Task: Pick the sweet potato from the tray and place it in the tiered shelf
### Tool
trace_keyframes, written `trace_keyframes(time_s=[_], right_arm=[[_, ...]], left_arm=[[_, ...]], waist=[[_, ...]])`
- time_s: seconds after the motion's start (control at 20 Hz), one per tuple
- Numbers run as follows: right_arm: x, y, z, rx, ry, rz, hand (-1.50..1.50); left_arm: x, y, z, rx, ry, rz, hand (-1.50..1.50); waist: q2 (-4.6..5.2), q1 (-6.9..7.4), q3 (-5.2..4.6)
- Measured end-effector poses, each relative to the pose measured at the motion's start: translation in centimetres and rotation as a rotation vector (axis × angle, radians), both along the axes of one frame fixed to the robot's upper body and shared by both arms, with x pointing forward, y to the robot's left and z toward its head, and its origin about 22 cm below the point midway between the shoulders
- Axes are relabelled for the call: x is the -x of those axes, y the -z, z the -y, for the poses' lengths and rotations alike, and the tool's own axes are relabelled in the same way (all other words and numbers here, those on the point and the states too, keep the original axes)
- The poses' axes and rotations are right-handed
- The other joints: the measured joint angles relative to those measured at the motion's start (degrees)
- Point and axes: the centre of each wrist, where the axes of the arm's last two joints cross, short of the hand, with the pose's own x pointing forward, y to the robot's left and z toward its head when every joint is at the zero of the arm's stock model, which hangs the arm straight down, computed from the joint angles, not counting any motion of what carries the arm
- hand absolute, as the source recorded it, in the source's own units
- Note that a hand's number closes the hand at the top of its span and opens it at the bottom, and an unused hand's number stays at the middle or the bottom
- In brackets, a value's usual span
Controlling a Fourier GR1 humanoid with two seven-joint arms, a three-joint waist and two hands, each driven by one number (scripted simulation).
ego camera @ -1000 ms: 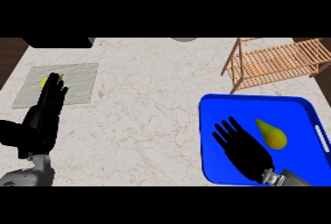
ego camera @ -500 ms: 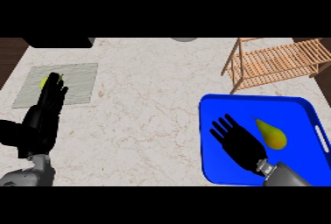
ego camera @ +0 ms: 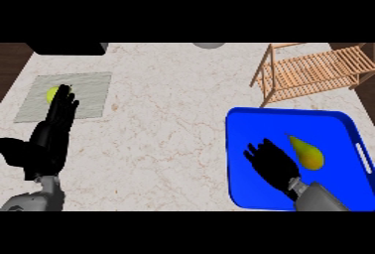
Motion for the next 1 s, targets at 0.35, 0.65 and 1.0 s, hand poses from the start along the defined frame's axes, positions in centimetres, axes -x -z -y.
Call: trace_keyframes(time_s=[0.35, 0.65, 1.0], right_arm=[[-0.4, -0.2, 0.0, -0.010, -0.118, 0.058, 1.50], [-0.8, -0.7, 3.5, -0.270, 0.139, 0.032, 1.50], [-1.3, -2.4, 9.3, -0.702, 0.528, -0.042, 1.50]], left_arm=[[0.2, -0.3, 0.1, 0.004, -0.002, 0.001, 0.00], [0.8, -0.1, -0.4, 0.011, -0.022, -0.002, 0.00], [1.0, -0.1, -0.3, 0.012, -0.035, -0.002, 0.00]], waist=[[0.02, -0.02, -0.04], [0.15, -1.47, 0.03], [0.29, -2.34, 0.31]])
